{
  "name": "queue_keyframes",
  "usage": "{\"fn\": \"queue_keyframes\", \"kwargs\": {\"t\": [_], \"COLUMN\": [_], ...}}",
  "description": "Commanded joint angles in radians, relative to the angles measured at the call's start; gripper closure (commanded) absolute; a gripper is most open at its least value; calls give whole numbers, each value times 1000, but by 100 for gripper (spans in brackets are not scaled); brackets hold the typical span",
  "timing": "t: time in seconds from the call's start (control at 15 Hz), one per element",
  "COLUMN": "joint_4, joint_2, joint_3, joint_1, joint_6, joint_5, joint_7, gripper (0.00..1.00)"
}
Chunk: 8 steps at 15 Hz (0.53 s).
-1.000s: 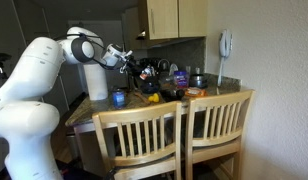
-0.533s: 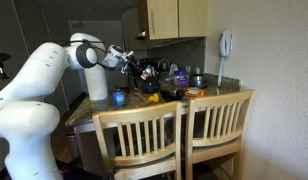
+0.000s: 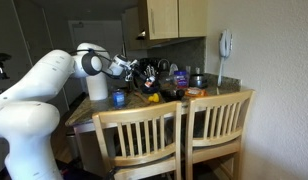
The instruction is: Put the white bottle inside the bowl
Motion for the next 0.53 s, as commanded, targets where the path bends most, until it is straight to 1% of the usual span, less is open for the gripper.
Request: {"fn": "queue_keyframes", "kwargs": {"t": [0.0,0.2,0.47], "joint_4": [21,6,-17], "joint_2": [20,12,-14], "joint_3": [-33,-46,3], "joint_1": [12,21,-5], "joint_6": [-17,-12,22], "joint_5": [-29,-52,14], "joint_7": [66,145,145], "gripper": [71,71,71]}}
